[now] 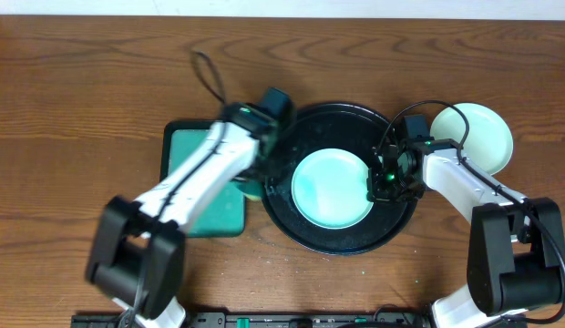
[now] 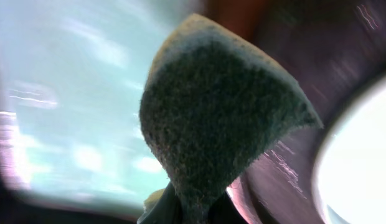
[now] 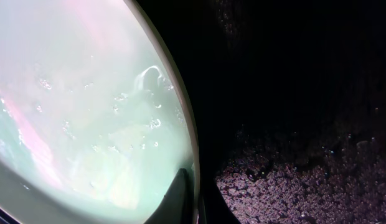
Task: Clean dirty plates on tray and stack at the side
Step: 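Return the sponge to the water tray with the left gripper, then lift the green plate with right gripper and tilt it over water tray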
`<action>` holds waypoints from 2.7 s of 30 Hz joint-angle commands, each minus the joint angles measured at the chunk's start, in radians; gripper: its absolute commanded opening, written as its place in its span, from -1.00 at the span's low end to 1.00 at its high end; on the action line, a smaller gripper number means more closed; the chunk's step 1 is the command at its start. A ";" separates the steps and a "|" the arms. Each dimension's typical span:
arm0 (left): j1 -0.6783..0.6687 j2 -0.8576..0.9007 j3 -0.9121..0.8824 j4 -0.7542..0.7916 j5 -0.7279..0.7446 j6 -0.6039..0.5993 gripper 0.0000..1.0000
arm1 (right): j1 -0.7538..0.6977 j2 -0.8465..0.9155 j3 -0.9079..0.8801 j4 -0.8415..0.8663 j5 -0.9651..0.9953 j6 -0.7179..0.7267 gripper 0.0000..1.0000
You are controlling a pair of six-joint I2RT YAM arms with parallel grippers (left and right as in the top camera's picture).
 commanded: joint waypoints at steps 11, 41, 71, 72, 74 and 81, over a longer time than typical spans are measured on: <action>0.291 0.022 -0.121 0.101 0.079 0.089 -0.08 | 0.002 0.024 -0.015 0.025 0.064 -0.019 -0.98; 0.377 -0.981 -0.117 -0.022 0.153 0.153 0.57 | 0.638 -0.133 0.246 0.564 0.474 -0.262 -0.98; 0.377 -1.012 -0.117 -0.024 0.153 0.153 0.59 | 0.819 -0.192 0.247 0.838 0.780 -0.634 -0.98; 0.377 -1.012 -0.117 -0.024 0.153 0.153 0.59 | 0.826 -0.194 0.247 0.845 0.782 -0.657 -0.98; 0.377 -1.012 -0.117 -0.024 0.153 0.153 0.59 | 0.832 -0.196 0.247 0.859 0.796 -0.668 -0.98; 0.377 -1.012 -0.117 -0.024 0.153 0.153 0.59 | 0.859 -0.197 0.247 0.923 0.841 -0.757 -0.98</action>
